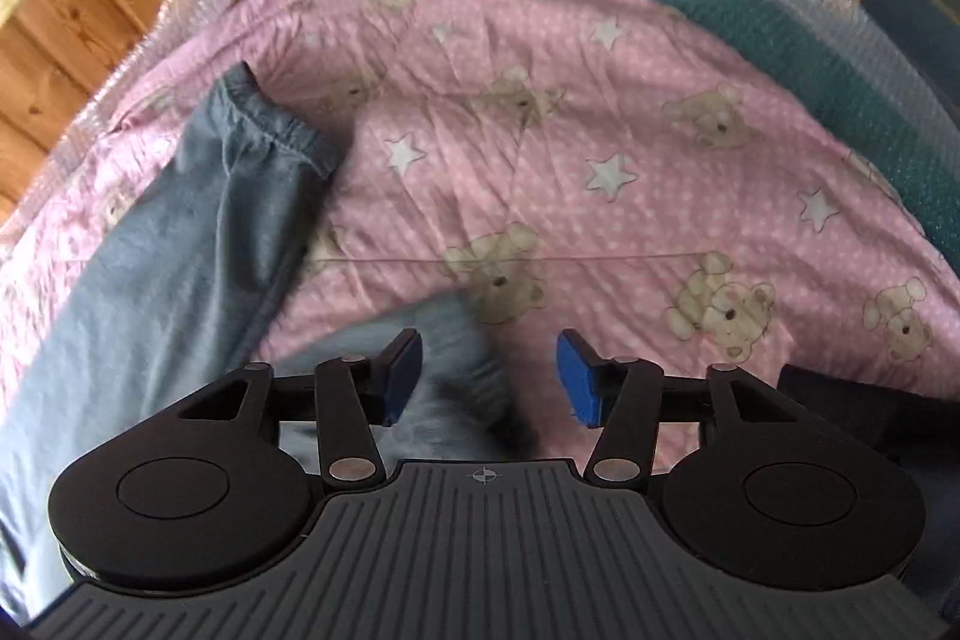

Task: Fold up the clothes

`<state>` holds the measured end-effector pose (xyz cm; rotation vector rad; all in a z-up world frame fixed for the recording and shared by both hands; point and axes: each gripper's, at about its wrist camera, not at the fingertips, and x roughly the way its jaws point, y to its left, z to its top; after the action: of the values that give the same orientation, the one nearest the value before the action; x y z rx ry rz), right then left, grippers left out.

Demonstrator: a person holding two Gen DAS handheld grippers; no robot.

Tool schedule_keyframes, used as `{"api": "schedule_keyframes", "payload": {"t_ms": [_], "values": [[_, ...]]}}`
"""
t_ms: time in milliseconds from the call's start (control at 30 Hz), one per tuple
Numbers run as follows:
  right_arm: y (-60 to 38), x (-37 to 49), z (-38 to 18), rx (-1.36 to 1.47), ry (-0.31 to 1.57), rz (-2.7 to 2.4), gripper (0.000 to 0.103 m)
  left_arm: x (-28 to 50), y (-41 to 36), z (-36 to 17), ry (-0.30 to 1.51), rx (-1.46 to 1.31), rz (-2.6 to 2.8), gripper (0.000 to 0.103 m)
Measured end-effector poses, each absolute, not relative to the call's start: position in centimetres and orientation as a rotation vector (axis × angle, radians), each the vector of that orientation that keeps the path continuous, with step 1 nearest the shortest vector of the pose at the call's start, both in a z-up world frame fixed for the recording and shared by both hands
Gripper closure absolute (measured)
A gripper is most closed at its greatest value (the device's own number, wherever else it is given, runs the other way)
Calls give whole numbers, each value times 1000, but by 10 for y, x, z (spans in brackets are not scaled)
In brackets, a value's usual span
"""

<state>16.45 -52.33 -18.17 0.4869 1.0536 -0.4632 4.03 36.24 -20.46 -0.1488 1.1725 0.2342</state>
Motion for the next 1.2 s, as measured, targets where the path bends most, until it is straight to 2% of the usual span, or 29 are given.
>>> {"api": "schedule_keyframes", "payload": {"t_ms": [33, 200, 367, 400, 433, 467, 500, 667, 767, 867, 900, 933, 967, 1000, 1033, 1100, 1200], "values": [[-521, 152, -187, 481, 1045, -458, 26, 36, 366, -205, 1161, -186, 244, 76], [-511, 106, -221, 646, 1049, -379, 26, 37, 371, -208, 1148, -272, 290, 76], [-495, 104, -255, 735, 990, -379, 18, 50, 365, -207, 1145, -259, 313, 76], [-492, 108, -257, 696, 978, -368, 23, 51, 366, -206, 1144, -258, 318, 76], [-488, 111, -256, 645, 960, -354, 62, 50, 367, -204, 1141, -259, 321, 76], [-488, 114, -254, 621, 962, -329, 91, 47, 369, -201, 1137, -261, 318, 77], [-489, 113, -247, 610, 957, -317, 99, 44, 372, -197, 1133, -264, 316, 77], [-521, 69, -185, 537, 915, -363, 100, 12, 378, -168, 1145, -264, 201, 78], [-536, 43, -186, 411, 1050, -436, 100, -12, 369, -174, 1241, -209, 96, 77], [-541, 34, -214, 345, 1186, -468, 95, -31, 358, -198, 1324, -135, 45, 69], [-538, 33, -215, 323, 1193, -479, 82, -37, 361, -198, 1318, -150, 34, 67], [-534, 32, -213, 295, 1185, -499, 65, -43, 367, -191, 1298, -171, 17, 63], [-529, 31, -204, 266, 1151, -523, 56, -48, 373, -184, 1279, -192, -1, 58], [-524, 31, -191, 233, 1102, -556, 38, -54, 379, -178, 1259, -212, -18, 57], [-519, 30, -177, 197, 1051, -591, 25, -58, 386, -170, 1239, -231, -36, 56], [-508, 34, -152, 125, 959, -642, 22, -47, 404, -150, 1175, -258, -25, 55], [-489, 73, -135, 94, 905, -554, 22, -18, 429, -125, 1060, -299, 39, 43]]}}
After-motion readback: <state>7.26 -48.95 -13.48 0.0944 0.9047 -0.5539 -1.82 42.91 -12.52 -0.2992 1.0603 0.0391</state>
